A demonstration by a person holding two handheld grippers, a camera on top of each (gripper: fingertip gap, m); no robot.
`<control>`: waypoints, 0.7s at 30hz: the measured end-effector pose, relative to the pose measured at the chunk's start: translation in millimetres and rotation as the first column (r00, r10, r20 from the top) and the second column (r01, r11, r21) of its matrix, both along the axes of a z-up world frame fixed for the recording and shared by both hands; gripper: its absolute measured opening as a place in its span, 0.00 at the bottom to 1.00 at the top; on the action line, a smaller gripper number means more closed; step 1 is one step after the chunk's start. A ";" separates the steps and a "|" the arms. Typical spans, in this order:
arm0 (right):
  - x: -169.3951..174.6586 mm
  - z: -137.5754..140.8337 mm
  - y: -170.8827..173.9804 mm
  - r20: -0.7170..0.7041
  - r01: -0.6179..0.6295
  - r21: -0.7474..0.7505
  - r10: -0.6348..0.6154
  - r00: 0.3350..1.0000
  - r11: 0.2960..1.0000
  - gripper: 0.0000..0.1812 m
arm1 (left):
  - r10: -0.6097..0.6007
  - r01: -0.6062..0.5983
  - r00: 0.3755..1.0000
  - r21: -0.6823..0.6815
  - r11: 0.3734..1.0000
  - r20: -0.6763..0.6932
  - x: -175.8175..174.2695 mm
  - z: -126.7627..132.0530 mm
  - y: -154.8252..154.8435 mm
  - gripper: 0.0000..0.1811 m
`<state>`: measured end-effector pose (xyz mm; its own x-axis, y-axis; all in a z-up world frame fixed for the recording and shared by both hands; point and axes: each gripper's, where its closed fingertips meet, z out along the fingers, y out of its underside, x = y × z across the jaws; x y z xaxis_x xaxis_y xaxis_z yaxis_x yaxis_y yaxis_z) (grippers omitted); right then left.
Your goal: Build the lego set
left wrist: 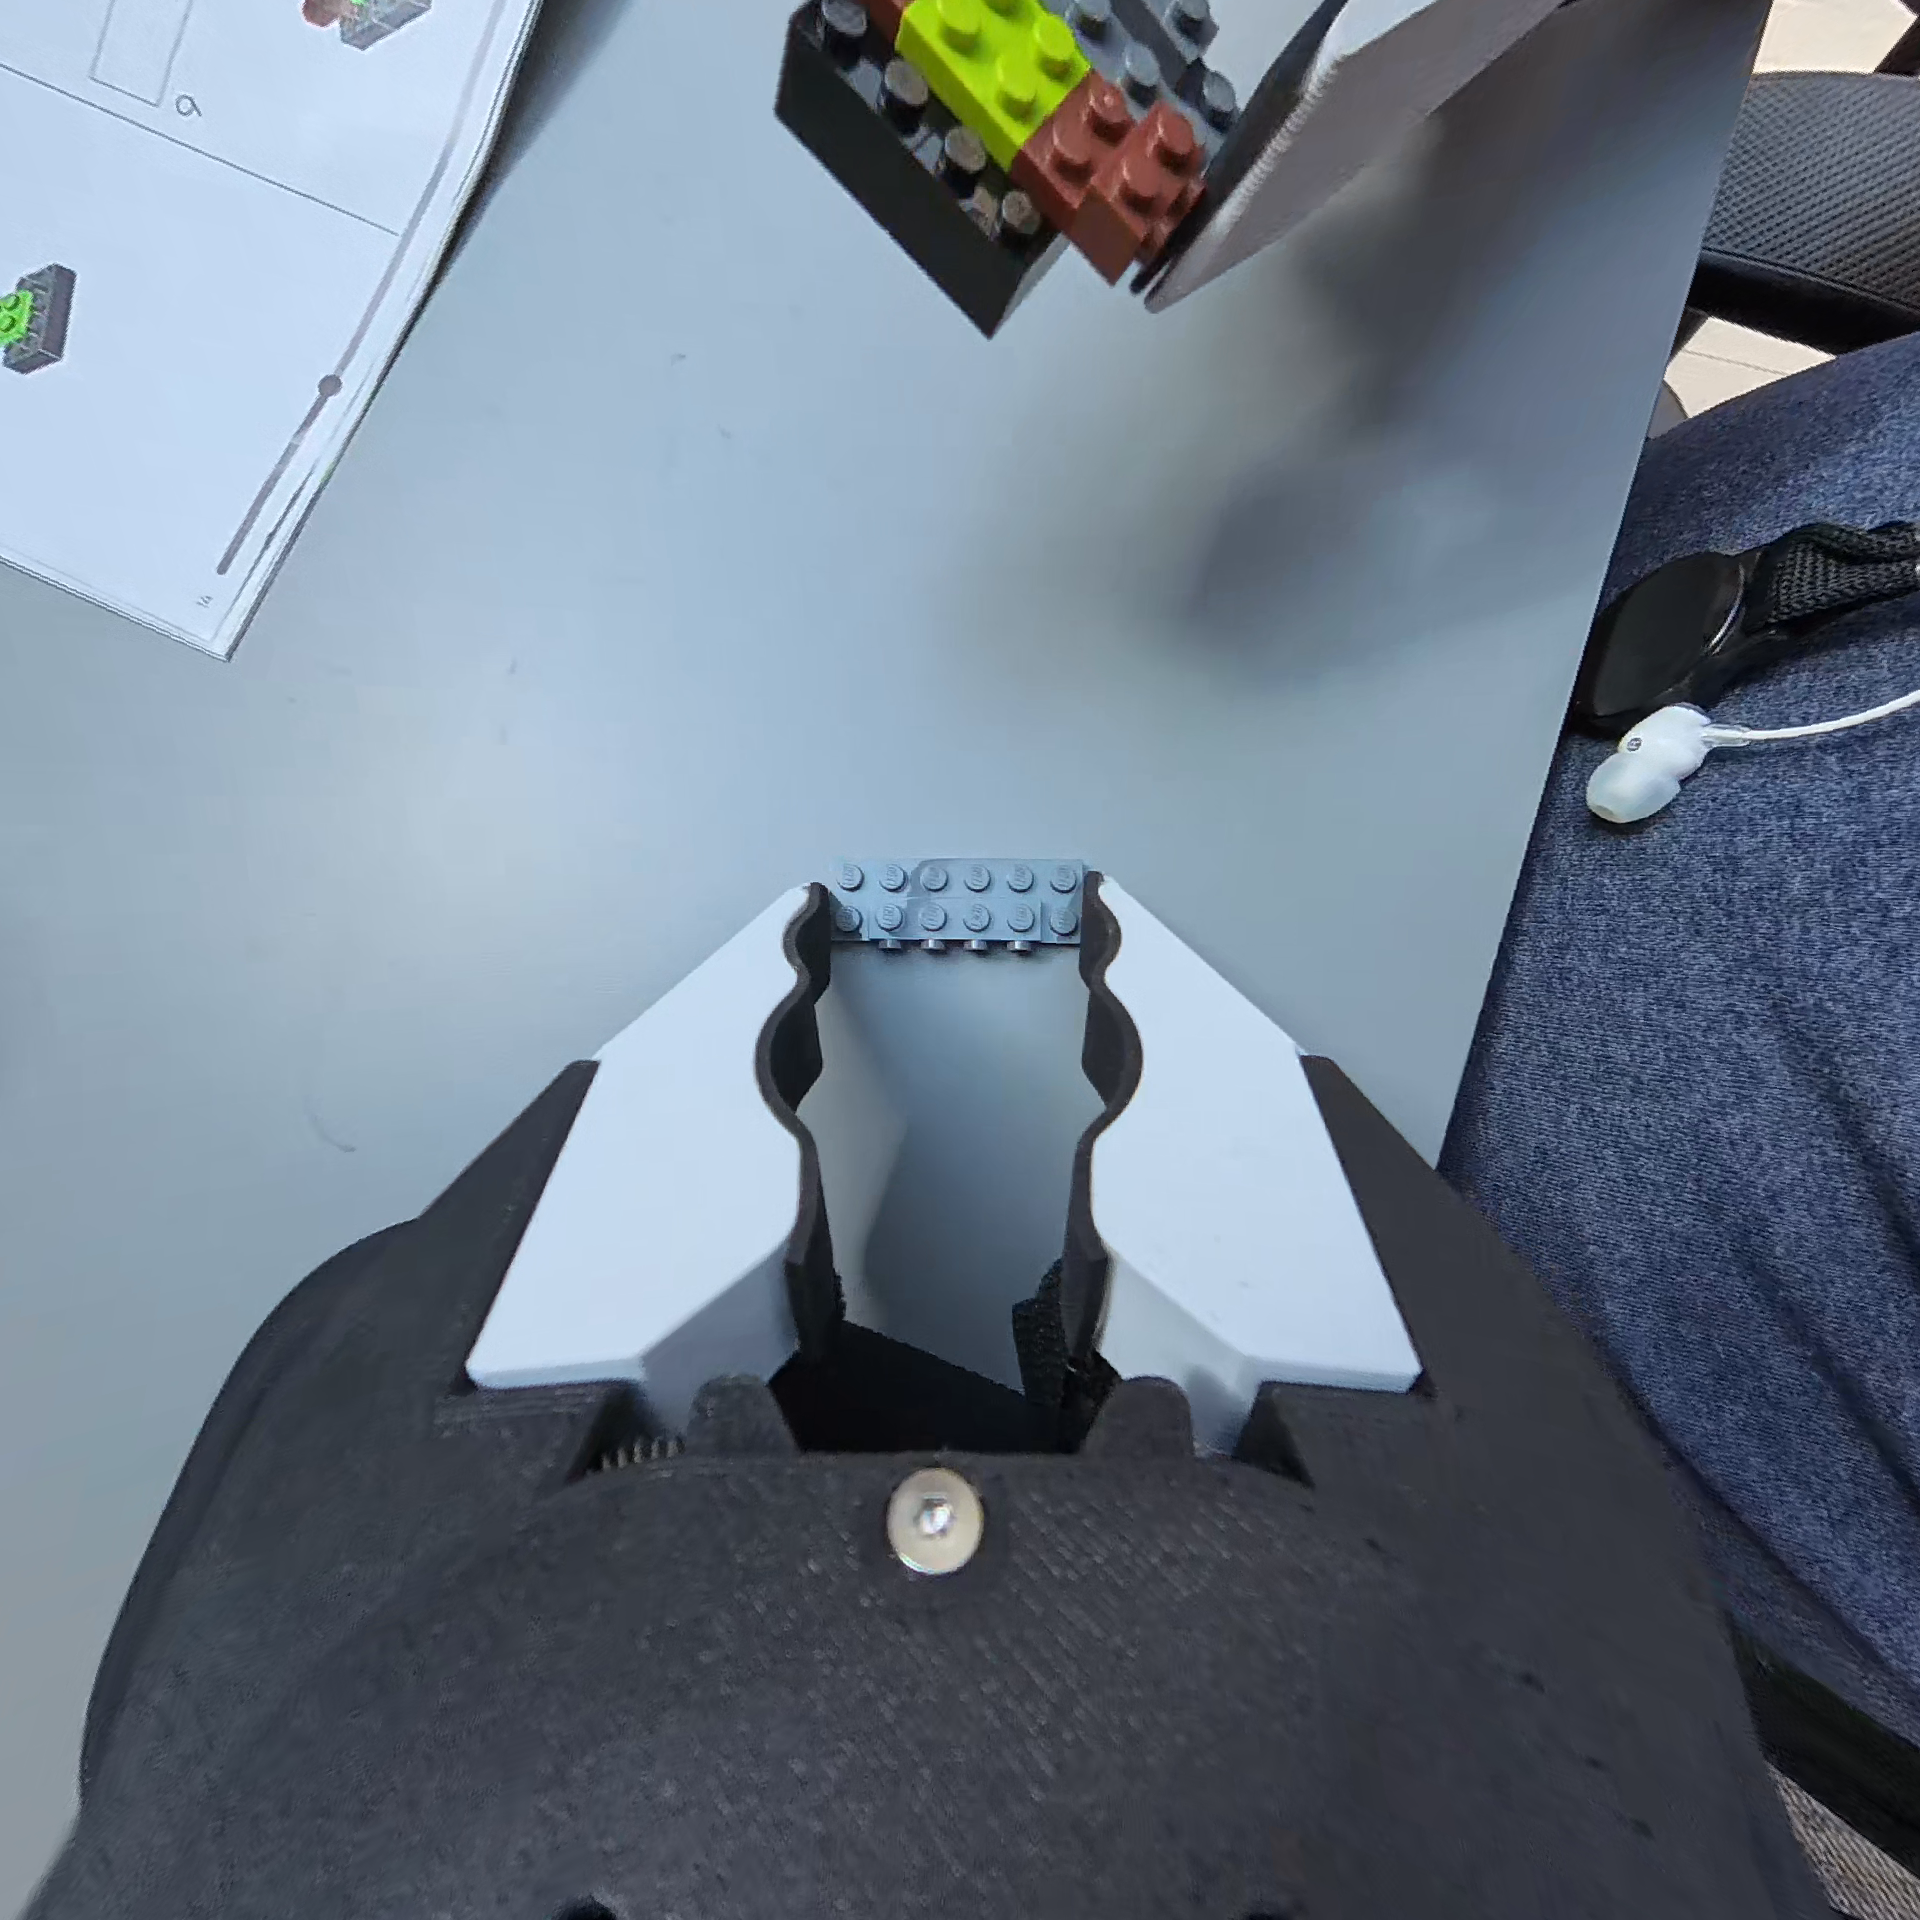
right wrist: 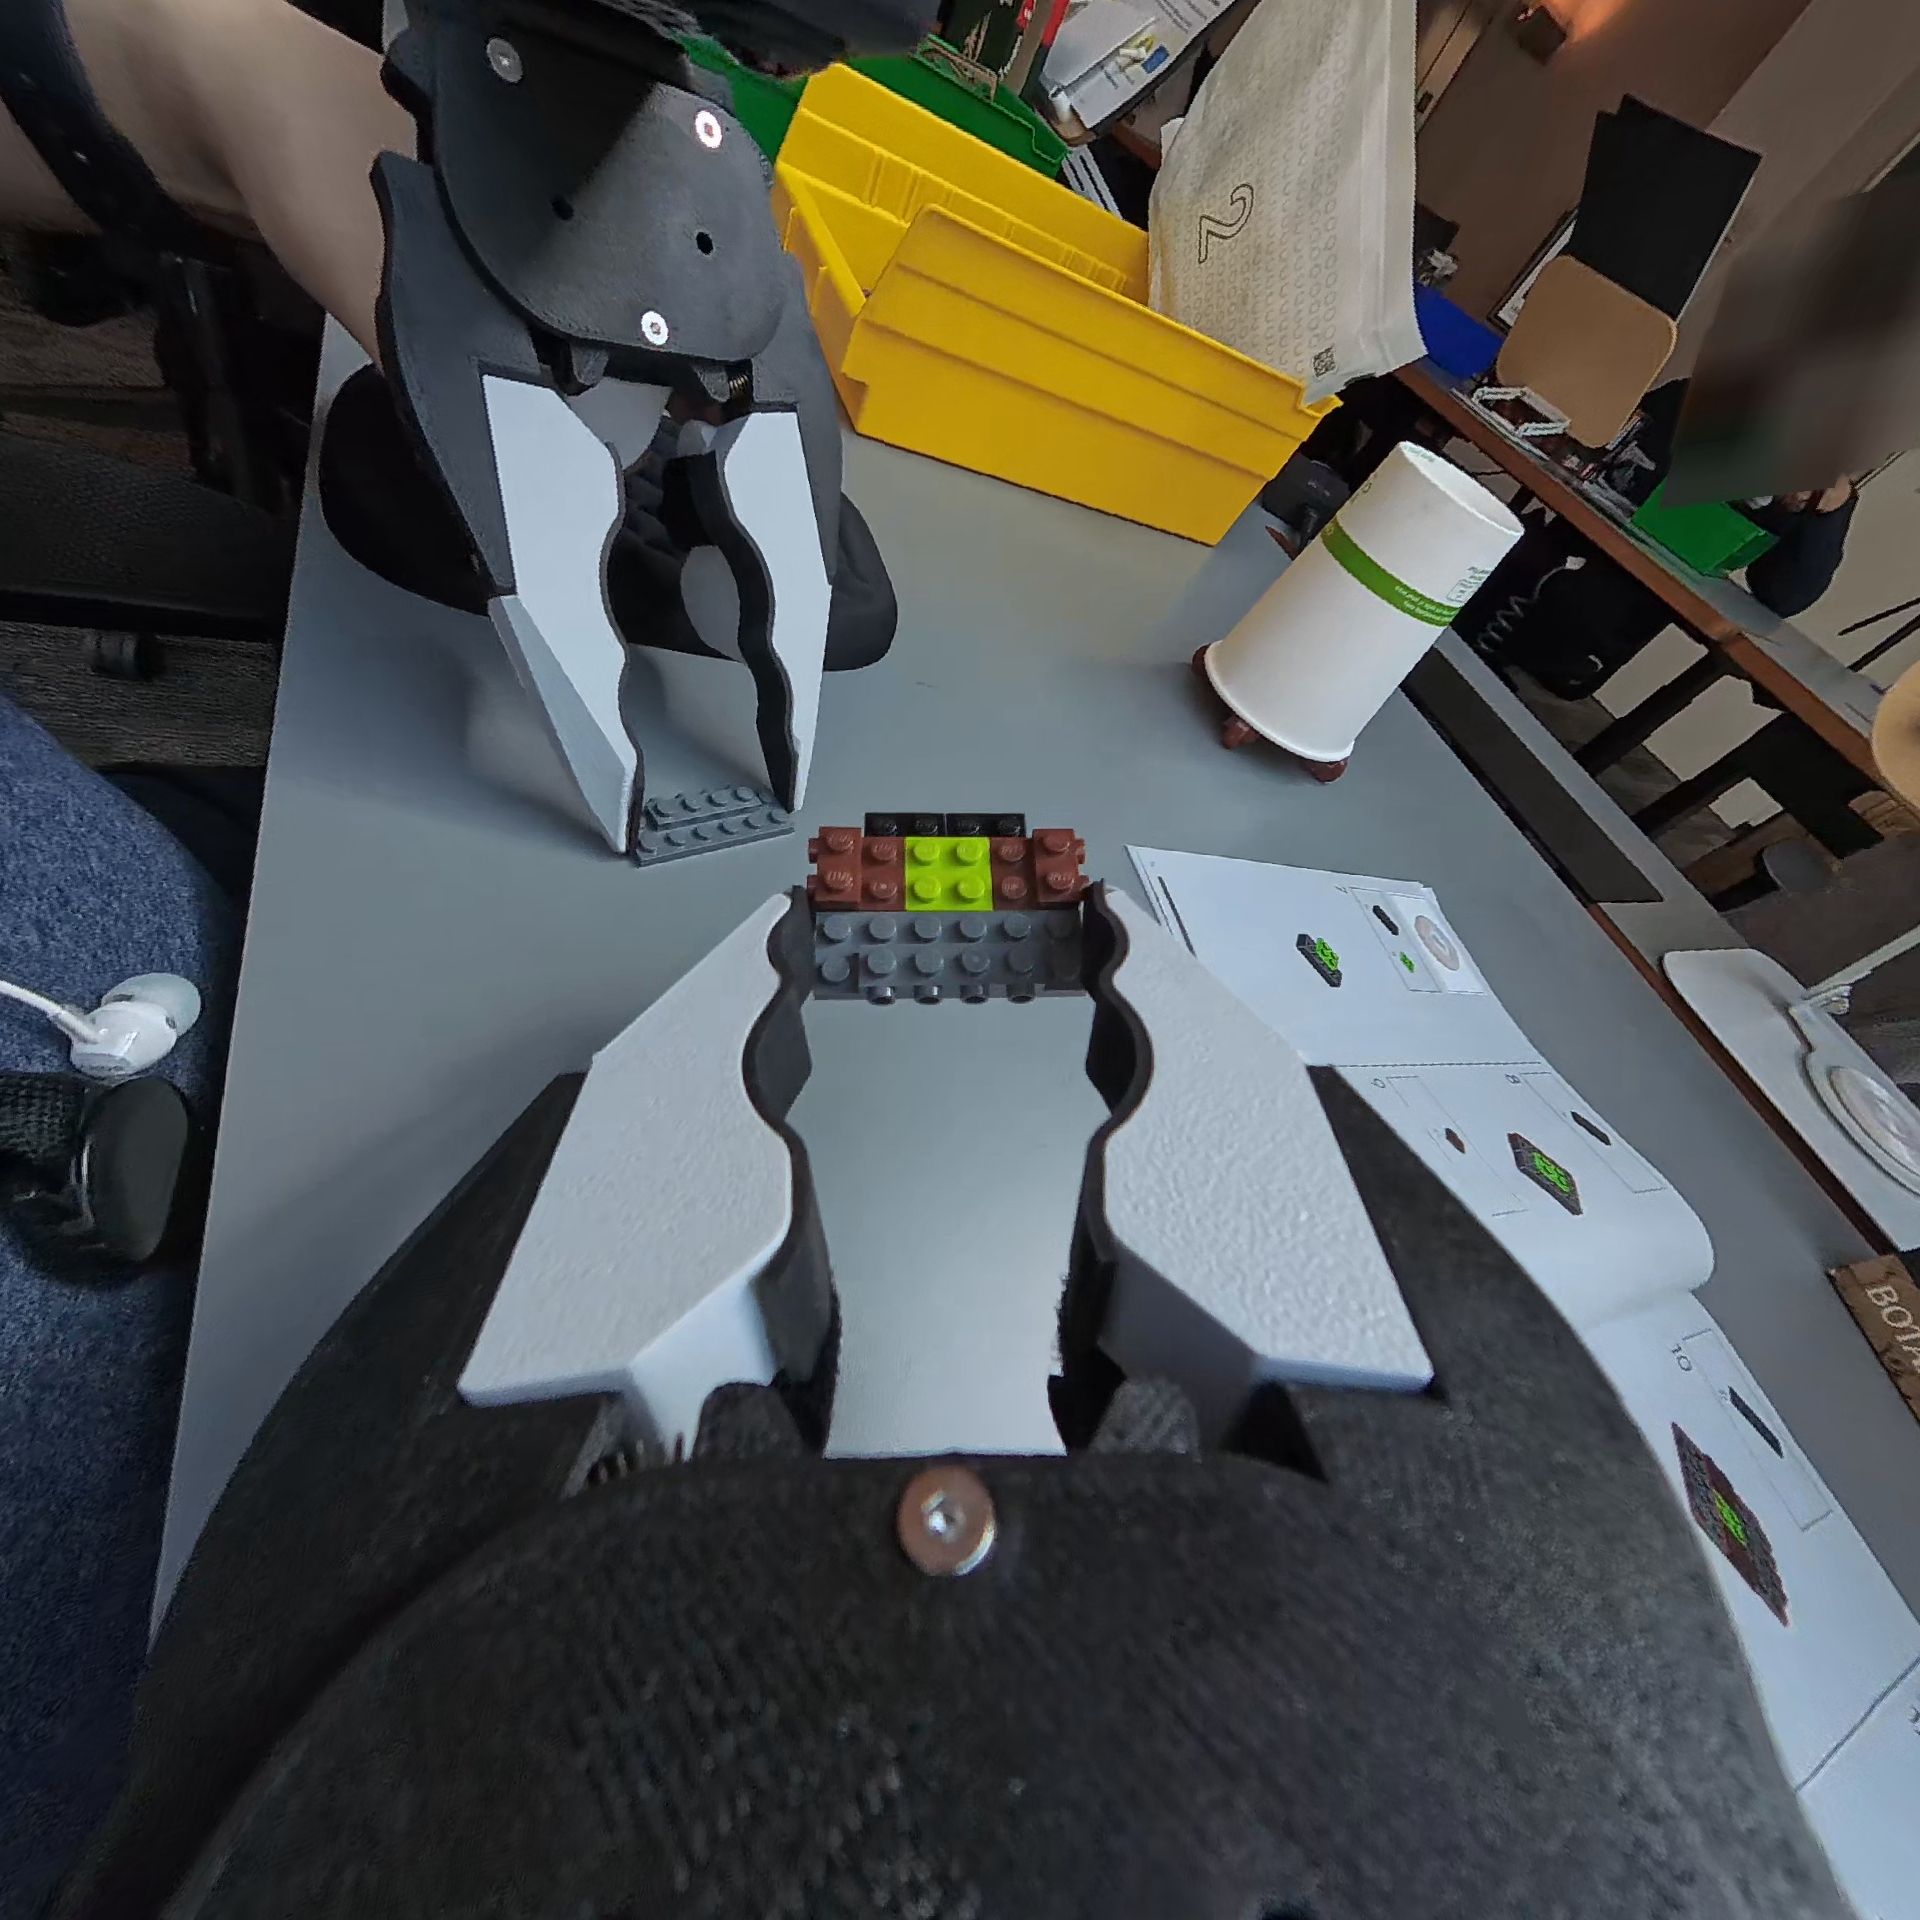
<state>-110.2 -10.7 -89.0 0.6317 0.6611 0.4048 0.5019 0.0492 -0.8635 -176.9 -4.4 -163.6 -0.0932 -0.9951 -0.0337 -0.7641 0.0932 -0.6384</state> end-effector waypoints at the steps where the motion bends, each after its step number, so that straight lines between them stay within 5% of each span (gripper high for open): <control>1: -1.0 -3.0 -0.9 -0.002 -0.012 -0.023 0.012 1.000 1.000 0.28 | -0.005 0.005 1.000 0.000 1.000 -0.003 -0.5 0.0 0.4 0.26; 4: -5.9 -13.5 -5.1 -0.034 -0.067 -0.126 0.063 0.997 0.990 0.28 | -0.021 0.022 0.999 -0.021 1.000 0.031 0.8 9.1 -0.7 0.26; 7: -12.6 -21.0 -11.1 -0.109 -0.146 -0.254 0.122 0.987 0.956 0.28 | -0.058 0.077 0.990 -0.147 0.986 0.131 10.2 50.7 -12.3 0.26; 11: -17.6 -11.3 -12.0 -0.244 -0.220 -0.293 0.150 0.958 0.930 0.28 | -0.149 0.171 0.977 -0.148 0.974 0.149 26.1 96.5 -22.1 0.26; 16: -20.9 11.1 -20.5 -0.423 -0.319 -0.287 0.179 0.888 0.903 0.28 | -0.236 0.236 0.972 -0.083 0.968 0.005 38.5 100.7 -22.2 0.26; 21: -20.8 22.8 -28.5 -0.518 -0.388 -0.285 0.199 0.832 0.876 0.28 | -0.305 0.291 0.950 -0.168 0.942 -0.069 45.5 107.3 -35.9 0.26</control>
<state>-131.0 -39.2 -66.2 0.4297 0.8828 -0.1895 0.0555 -0.2353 -0.9703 -131.4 -40.3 -56.3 -0.3818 -0.9135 0.1407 -0.7726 0.2319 -0.5910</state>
